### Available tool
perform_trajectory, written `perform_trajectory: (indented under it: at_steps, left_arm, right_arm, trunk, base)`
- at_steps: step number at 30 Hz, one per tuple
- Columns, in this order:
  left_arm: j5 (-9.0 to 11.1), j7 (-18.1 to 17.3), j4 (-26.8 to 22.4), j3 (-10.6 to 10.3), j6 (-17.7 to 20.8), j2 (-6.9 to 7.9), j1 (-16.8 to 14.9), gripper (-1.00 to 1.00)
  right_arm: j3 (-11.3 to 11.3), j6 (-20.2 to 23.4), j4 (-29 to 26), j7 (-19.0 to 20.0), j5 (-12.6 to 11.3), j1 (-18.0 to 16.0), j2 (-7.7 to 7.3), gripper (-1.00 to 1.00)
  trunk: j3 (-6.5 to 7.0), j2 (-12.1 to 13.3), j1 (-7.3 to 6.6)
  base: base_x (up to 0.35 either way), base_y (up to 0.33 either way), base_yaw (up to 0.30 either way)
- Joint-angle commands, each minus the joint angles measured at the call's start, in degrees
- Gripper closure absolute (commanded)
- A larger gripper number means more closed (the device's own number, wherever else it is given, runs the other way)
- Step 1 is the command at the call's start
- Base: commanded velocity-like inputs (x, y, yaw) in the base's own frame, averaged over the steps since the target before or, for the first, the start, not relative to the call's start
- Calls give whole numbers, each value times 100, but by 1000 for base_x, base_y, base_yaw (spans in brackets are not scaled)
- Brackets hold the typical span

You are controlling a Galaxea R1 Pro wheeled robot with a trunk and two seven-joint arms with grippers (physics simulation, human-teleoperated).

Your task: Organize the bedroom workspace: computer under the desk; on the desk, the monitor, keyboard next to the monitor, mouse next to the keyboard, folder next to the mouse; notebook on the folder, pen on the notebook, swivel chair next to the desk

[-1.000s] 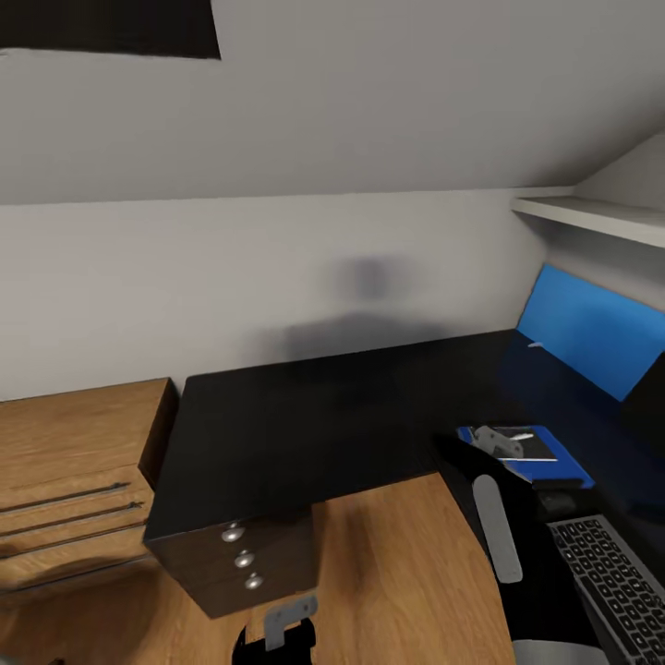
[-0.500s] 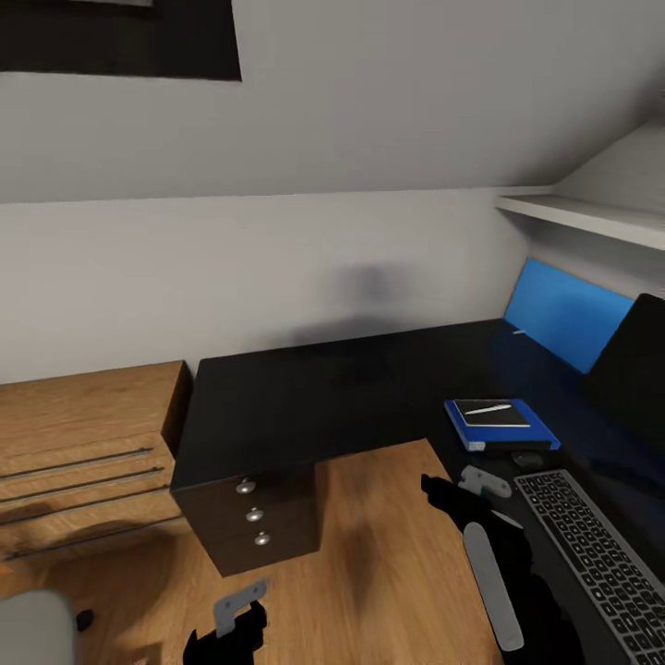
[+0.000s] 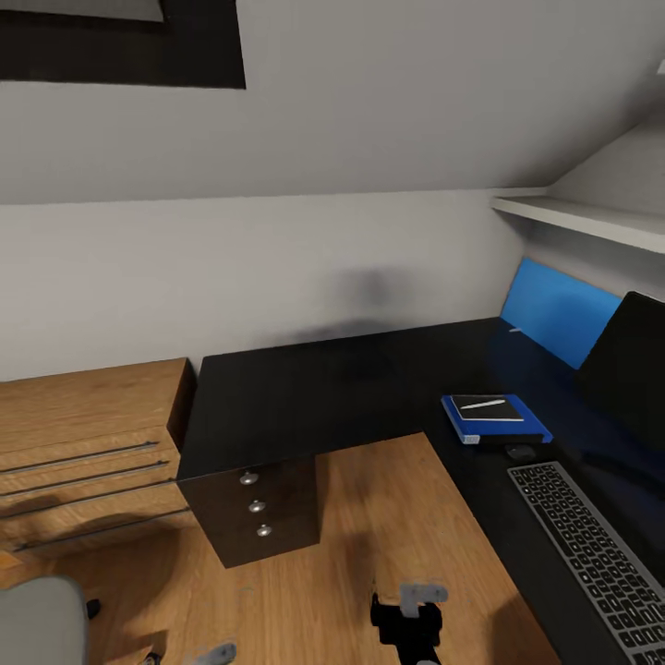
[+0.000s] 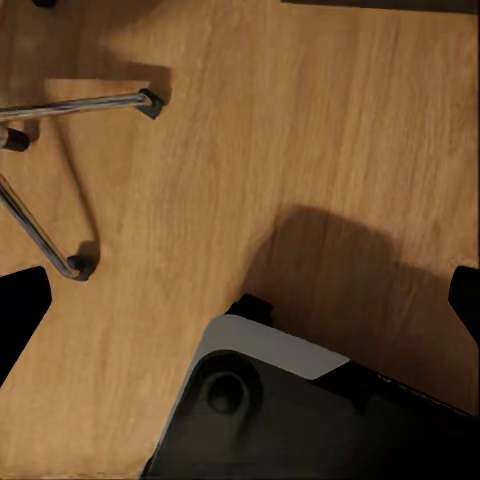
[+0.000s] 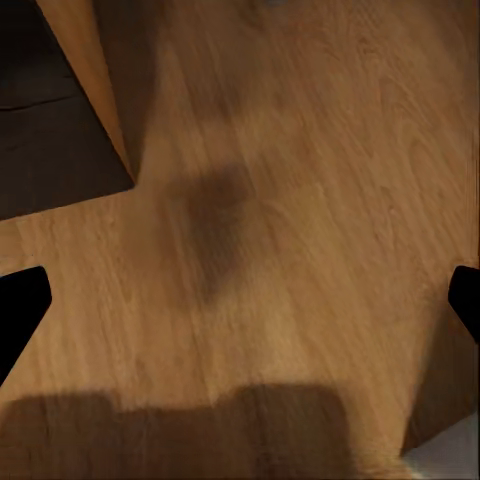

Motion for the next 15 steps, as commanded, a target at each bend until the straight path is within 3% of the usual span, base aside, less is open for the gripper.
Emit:
perform_trajectory:
  at_steps: [1,2,4,9,15]
  left_arm:
    - [12,-195,127,-13,29,12,-5,-100]
    - [3,-762,683,2,-10,90,-5,-100]
    - [3,-782,724,-2,-18,92,-5,-100]
    - [-17,-793,760,2,-66,90,-5,-100]
    - [-40,-796,1041,-14,-331,69,-5,-100]
  right_arm:
    - [50,-116,176,-46,-24,-8,-3,-100]
    - [91,-1436,1322,-45,2,-12,-14,-100]
    - [104,-1870,1614,-47,4,-12,-3,-100]
    - [127,-2530,2164,-49,-9,-12,18,-100]
    - [98,-2859,2439,-45,-41,-25,-6,-100]
  trunk:
    - [8,30,-19]
    - [26,70,-41]
    - [27,72,-42]
    - [27,72,-42]
    - [27,72,-42]
  base:
    - [0,0,0]
    - [0,0,0]
    - [0,0,0]
    - [0,0,95]
    - [0,0,245]
